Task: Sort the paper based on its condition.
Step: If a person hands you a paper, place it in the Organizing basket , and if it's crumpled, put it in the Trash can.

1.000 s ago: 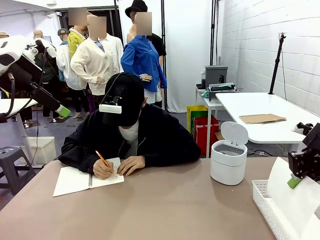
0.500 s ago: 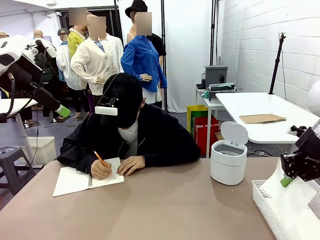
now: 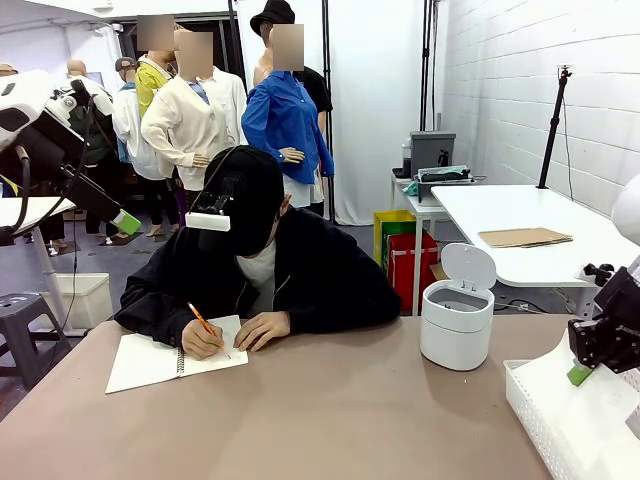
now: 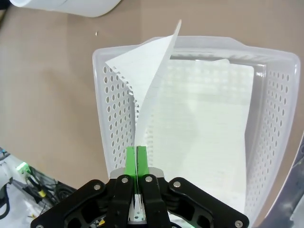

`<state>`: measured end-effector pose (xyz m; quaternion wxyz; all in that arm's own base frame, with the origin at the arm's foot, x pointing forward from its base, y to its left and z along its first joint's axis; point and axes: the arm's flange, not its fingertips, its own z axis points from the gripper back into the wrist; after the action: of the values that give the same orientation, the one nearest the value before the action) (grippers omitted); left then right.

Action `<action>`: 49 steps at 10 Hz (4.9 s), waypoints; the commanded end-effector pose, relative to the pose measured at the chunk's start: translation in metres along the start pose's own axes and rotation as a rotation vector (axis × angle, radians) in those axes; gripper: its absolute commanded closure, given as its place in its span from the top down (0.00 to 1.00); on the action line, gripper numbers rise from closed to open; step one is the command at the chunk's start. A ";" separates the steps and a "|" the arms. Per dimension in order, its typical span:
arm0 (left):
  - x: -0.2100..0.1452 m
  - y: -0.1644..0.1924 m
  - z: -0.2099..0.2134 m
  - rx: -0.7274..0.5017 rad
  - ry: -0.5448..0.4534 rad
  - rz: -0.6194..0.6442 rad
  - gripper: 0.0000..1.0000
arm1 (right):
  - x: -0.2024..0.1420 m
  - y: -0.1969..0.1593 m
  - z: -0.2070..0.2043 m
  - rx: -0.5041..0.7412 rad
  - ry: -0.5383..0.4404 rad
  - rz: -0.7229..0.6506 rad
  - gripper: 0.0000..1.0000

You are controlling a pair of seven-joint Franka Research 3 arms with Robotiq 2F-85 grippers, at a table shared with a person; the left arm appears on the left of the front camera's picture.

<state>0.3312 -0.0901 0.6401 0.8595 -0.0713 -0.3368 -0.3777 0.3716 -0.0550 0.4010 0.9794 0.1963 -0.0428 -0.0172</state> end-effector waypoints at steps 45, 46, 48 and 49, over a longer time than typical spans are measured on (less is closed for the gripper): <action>-0.001 -0.001 0.000 0.007 0.009 0.001 1.00 | 0.006 0.249 0.154 0.454 -0.267 1.094 1.00; -0.001 -0.001 0.000 0.007 0.009 0.001 1.00 | 0.009 0.269 0.153 0.436 -0.349 1.139 1.00; -0.001 -0.001 0.000 0.007 0.009 0.001 1.00 | 0.013 0.297 0.147 0.395 -0.459 1.204 1.00; -0.001 -0.001 0.000 0.007 0.009 0.001 1.00 | 0.015 0.302 0.141 0.356 -0.489 1.225 1.00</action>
<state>0.3312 -0.0903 0.6400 0.8595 -0.0713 -0.3367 -0.3779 0.3730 0.1638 0.6611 0.7397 0.2972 -0.3447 0.4956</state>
